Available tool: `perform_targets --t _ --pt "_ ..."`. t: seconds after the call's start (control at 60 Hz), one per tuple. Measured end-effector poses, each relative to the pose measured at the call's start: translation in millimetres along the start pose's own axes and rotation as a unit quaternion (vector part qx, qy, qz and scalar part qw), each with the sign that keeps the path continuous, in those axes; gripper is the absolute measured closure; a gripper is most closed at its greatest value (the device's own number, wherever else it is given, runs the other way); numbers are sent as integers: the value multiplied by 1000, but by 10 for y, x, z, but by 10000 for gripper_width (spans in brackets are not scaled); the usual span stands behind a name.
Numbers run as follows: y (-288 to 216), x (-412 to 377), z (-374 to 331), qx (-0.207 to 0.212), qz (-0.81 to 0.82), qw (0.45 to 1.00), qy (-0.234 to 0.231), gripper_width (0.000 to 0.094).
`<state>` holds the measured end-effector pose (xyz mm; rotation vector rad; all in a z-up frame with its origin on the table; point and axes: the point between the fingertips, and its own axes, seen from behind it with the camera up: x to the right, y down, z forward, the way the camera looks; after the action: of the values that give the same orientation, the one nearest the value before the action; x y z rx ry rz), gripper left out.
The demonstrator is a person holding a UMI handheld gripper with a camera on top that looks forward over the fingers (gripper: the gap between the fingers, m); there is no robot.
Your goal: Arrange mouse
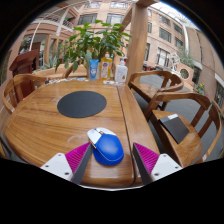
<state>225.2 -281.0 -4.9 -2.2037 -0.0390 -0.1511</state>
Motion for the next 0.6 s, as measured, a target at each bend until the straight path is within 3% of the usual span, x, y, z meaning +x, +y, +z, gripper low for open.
perform_targets --t 0.1,0.167,0.3,0.6 --pt "-115 21 177 2 3 1000 -6 105" --pt "-190 -7 280 3 8 1000 -13 159" --pt "-236 -140 404 1 33 999 -41 424" --pt "-261 -87 418 1 57 998 -7 565"
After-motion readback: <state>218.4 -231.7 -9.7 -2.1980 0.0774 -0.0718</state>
